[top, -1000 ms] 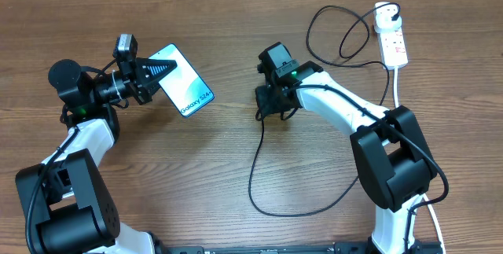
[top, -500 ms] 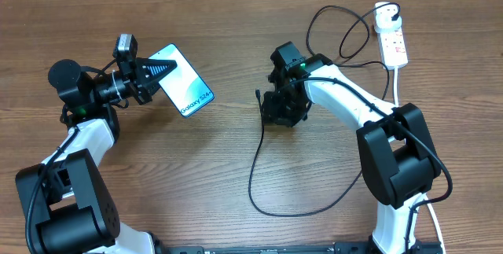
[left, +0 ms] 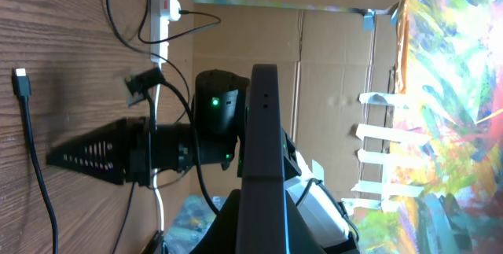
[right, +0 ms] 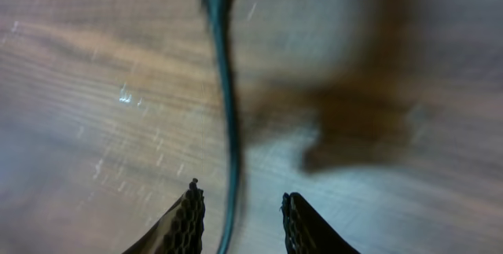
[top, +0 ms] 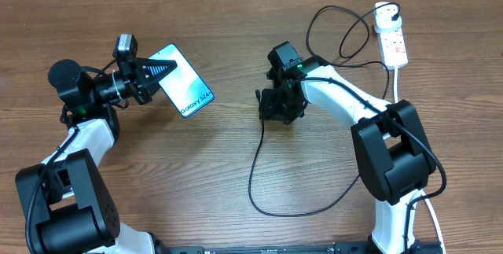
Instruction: Plug charger to phone and switch on socket
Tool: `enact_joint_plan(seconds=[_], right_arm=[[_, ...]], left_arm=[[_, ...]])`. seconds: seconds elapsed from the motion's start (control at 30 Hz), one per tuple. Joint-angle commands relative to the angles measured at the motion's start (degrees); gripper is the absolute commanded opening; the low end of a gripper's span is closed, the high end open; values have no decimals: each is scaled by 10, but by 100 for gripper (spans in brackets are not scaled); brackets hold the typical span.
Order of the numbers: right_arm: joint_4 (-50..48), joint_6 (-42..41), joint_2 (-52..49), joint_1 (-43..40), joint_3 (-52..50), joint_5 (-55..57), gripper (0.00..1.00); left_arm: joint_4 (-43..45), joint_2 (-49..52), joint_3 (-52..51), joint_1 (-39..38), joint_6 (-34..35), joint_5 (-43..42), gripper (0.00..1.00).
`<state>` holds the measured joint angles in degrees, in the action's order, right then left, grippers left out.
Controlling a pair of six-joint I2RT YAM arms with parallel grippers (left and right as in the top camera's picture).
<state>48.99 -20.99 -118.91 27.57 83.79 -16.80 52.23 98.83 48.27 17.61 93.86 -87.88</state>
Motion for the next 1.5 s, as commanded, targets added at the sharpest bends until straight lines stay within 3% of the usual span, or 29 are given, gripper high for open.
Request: enact_joint_plan(seconds=[0.0, 0.53, 1.13, 1.47], right_arm=[[-26, 3, -10, -3, 15, 58, 32], [-44, 66, -17, 21, 58, 205, 32], [-38, 79, -72, 90, 64, 281, 32], [11, 129, -85, 92, 63, 318, 31]], left_arm=[[3, 3, 12, 0, -13, -6, 4], [-62, 3, 12, 19, -26, 134, 4], [-72, 3, 12, 20, -26, 155, 4], [-75, 3, 12, 20, -26, 155, 4]])
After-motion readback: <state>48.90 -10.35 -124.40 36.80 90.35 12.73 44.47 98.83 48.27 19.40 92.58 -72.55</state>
